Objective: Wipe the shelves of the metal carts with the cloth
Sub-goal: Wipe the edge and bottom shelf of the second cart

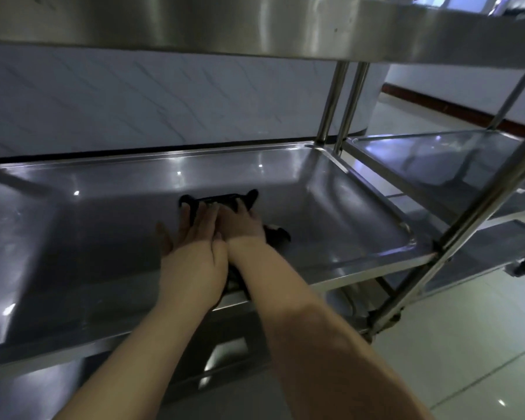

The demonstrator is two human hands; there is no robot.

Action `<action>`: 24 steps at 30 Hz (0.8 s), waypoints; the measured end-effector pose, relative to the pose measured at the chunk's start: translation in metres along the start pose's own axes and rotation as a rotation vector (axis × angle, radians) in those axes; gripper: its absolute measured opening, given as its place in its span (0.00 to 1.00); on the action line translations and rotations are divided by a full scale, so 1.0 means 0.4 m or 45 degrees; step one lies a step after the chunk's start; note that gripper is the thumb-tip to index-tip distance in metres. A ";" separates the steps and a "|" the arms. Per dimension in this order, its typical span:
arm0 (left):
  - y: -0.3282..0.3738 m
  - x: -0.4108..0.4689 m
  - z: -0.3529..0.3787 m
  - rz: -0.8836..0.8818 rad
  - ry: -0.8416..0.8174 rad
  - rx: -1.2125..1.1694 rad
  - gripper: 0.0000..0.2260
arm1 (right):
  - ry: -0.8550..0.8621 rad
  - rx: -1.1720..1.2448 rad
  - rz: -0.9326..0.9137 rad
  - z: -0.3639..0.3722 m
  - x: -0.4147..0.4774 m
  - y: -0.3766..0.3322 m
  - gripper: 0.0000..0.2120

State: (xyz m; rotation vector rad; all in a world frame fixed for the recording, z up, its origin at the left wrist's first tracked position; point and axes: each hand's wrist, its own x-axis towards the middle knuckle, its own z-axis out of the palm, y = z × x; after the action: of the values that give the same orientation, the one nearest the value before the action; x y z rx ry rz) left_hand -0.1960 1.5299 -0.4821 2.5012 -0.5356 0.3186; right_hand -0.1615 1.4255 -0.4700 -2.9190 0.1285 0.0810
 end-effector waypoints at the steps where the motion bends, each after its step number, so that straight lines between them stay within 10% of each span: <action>1: -0.001 -0.002 -0.005 -0.038 0.064 -0.073 0.26 | -0.038 -0.008 -0.031 0.008 0.001 -0.032 0.25; 6: -0.047 -0.018 -0.050 -0.158 0.113 -0.314 0.19 | 0.025 0.007 -0.038 0.026 -0.013 -0.061 0.24; 13: -0.283 0.012 -0.182 -0.236 -0.192 0.379 0.18 | 0.102 0.032 -0.046 0.035 -0.005 -0.053 0.22; 21: -0.373 -0.056 -0.219 -0.336 -0.080 0.234 0.21 | 0.048 0.082 0.268 0.014 0.022 -0.034 0.22; 24: -0.352 -0.054 -0.219 -0.302 0.093 0.253 0.26 | 0.012 0.032 0.030 0.047 -0.009 -0.201 0.23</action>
State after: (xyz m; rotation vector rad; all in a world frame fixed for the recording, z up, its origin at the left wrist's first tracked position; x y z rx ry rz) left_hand -0.1631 1.6939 -0.4841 2.6976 -0.1822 0.3853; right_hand -0.1587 1.5079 -0.4710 -2.8931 0.1644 0.0694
